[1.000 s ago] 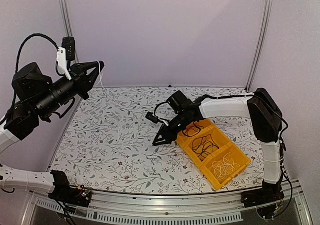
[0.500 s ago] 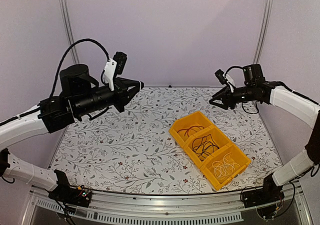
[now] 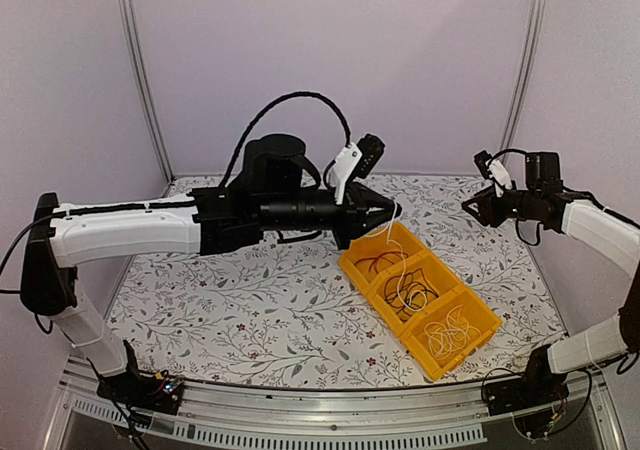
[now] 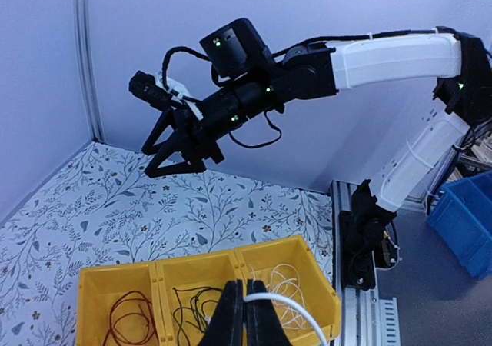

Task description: Untangle the cables

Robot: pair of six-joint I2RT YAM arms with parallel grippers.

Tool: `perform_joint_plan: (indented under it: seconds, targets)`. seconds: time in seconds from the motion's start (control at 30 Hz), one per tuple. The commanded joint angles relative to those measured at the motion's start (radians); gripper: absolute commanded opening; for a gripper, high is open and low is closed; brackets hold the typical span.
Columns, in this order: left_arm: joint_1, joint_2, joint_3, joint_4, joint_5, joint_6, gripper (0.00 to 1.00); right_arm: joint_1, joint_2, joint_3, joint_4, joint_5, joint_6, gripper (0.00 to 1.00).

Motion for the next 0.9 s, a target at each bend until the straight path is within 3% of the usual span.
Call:
perform_joint_plan:
  seconds: [0.0, 0.3, 0.63, 0.87]
  targets:
    - [-0.025, 0.111, 0.107, 0.104, 0.128, -0.028, 0.0, -0.036, 0.026, -0.005, 0.042, 0.066, -0.014, 0.53]
    - [-0.057, 0.401, 0.312, 0.154, 0.257, -0.14, 0.0, -0.045, 0.006, -0.016, 0.055, 0.077, -0.031, 0.53]
    - [-0.083, 0.609, 0.47, 0.121, 0.228, -0.199, 0.0, -0.045, 0.03, -0.006, 0.044, 0.047, -0.039, 0.53]
    - [-0.096, 0.696, 0.486, 0.045, 0.223, -0.194, 0.0, -0.045, 0.025, -0.002, 0.035, 0.034, -0.046, 0.53]
